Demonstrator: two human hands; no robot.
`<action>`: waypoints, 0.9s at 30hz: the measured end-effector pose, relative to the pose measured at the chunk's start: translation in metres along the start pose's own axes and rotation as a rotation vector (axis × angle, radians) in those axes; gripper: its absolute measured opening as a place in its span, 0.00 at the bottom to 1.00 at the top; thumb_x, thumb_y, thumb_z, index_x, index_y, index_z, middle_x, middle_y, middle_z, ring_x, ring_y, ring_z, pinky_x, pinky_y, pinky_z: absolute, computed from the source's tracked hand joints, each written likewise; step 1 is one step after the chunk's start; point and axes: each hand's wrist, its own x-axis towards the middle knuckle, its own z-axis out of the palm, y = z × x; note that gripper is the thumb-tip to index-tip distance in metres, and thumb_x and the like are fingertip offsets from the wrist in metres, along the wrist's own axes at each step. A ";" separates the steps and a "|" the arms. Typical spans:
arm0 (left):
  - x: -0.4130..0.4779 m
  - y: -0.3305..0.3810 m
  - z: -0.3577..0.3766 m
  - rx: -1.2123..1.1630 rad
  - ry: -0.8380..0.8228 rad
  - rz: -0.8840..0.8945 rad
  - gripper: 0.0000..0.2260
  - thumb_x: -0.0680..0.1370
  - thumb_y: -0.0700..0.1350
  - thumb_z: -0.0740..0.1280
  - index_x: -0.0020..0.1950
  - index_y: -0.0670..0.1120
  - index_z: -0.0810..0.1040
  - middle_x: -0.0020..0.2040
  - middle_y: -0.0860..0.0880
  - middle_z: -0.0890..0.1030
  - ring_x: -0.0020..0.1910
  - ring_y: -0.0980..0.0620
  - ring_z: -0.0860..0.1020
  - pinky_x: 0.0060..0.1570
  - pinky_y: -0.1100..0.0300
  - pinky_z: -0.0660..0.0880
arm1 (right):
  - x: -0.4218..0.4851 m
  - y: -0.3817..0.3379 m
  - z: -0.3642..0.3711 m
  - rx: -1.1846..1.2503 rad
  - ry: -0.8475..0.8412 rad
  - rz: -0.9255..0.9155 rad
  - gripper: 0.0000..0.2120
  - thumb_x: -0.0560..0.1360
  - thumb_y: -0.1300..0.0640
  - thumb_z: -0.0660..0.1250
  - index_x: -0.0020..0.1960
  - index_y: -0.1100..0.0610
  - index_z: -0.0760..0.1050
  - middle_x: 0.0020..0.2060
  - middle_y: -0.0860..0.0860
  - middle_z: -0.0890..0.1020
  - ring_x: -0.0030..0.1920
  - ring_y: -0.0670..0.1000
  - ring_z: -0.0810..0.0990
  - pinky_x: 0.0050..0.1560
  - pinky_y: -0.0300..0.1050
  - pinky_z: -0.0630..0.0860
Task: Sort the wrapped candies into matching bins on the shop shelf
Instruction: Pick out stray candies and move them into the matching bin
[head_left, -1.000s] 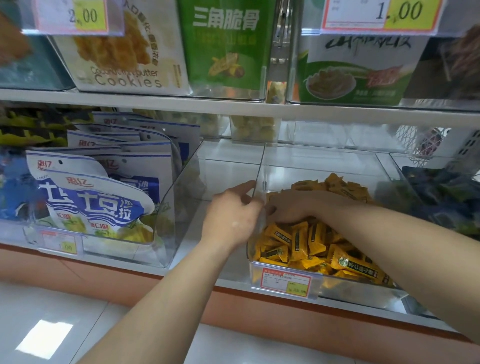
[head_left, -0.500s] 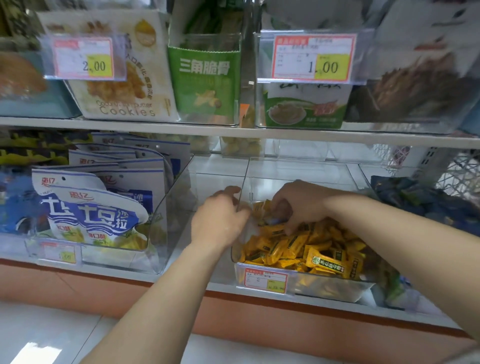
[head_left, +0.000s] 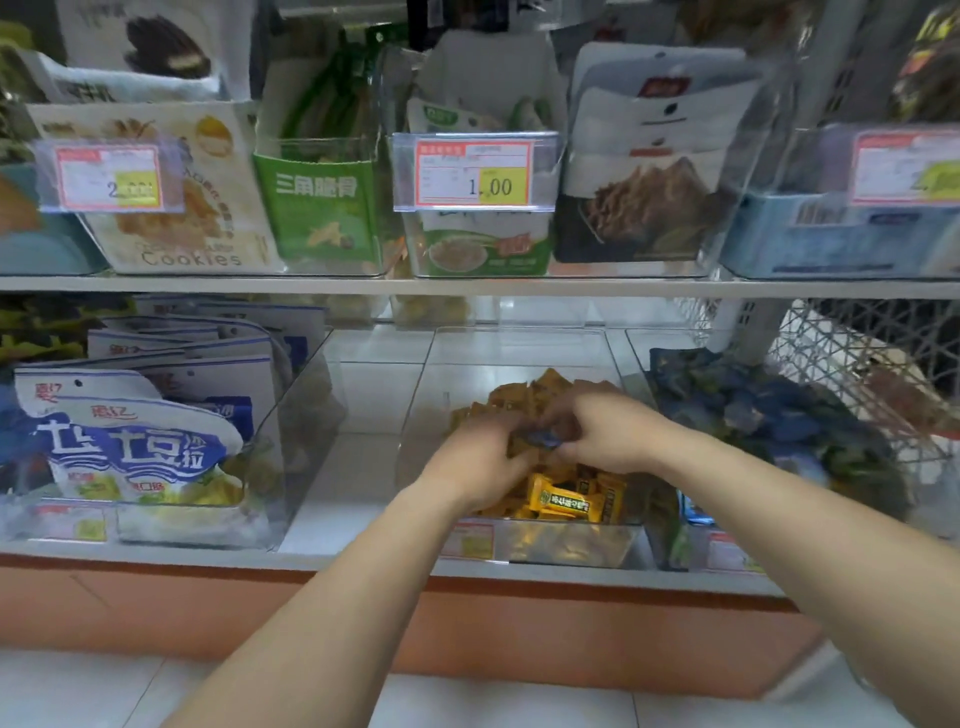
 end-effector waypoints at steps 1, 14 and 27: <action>0.001 -0.001 0.003 -0.019 0.032 -0.013 0.16 0.76 0.53 0.69 0.63 0.54 0.78 0.58 0.52 0.82 0.56 0.50 0.79 0.49 0.58 0.75 | -0.004 0.001 0.000 0.018 0.014 -0.010 0.14 0.74 0.45 0.72 0.60 0.44 0.80 0.52 0.45 0.81 0.52 0.48 0.78 0.49 0.44 0.74; 0.018 0.030 0.018 0.154 0.077 0.055 0.20 0.76 0.61 0.64 0.67 0.58 0.73 0.63 0.54 0.78 0.59 0.50 0.77 0.55 0.54 0.76 | -0.080 0.099 -0.028 0.099 0.691 0.275 0.11 0.79 0.55 0.67 0.60 0.51 0.83 0.57 0.53 0.83 0.58 0.57 0.81 0.54 0.44 0.73; 0.086 0.031 0.051 0.283 -0.048 0.097 0.27 0.73 0.66 0.59 0.69 0.57 0.73 0.69 0.52 0.75 0.66 0.48 0.73 0.63 0.51 0.69 | -0.042 0.058 0.008 0.000 0.216 0.302 0.42 0.72 0.35 0.63 0.79 0.53 0.55 0.76 0.53 0.62 0.74 0.56 0.63 0.71 0.53 0.66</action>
